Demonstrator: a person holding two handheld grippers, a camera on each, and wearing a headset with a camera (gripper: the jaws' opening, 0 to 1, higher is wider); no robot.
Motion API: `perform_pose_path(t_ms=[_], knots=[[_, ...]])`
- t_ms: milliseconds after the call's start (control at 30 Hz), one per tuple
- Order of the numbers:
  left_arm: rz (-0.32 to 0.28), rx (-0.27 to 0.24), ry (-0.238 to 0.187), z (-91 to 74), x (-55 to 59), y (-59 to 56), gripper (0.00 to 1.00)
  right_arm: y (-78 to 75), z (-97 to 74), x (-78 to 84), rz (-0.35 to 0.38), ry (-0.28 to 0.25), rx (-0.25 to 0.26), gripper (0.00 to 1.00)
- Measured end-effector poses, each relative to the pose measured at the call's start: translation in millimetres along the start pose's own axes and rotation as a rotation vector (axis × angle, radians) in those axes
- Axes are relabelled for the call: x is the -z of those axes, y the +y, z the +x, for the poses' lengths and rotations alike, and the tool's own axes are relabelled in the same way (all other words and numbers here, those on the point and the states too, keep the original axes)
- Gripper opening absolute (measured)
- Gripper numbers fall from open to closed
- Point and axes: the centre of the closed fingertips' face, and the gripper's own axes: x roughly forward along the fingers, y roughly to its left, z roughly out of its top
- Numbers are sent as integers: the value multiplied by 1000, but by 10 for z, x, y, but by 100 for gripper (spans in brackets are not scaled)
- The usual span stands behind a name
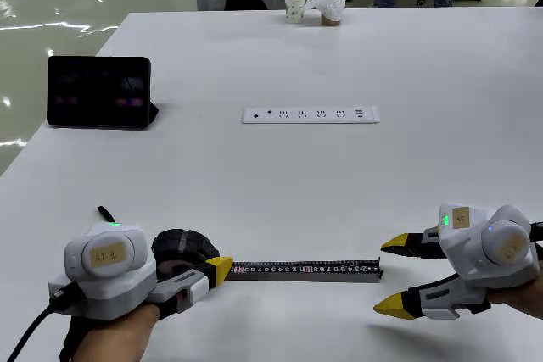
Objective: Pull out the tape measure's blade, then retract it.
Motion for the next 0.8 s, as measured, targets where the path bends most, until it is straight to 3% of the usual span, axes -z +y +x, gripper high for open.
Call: perform_pose_path(t_ms=[400, 800], knots=[[-35, -8, 18, 65, 28, 60, 68, -120, 94, 71, -44, 38, -31, 30], [-53, -12, 28, 128, 10, 87, 63, -169, 182, 110, -68, 52, -59, 19]])
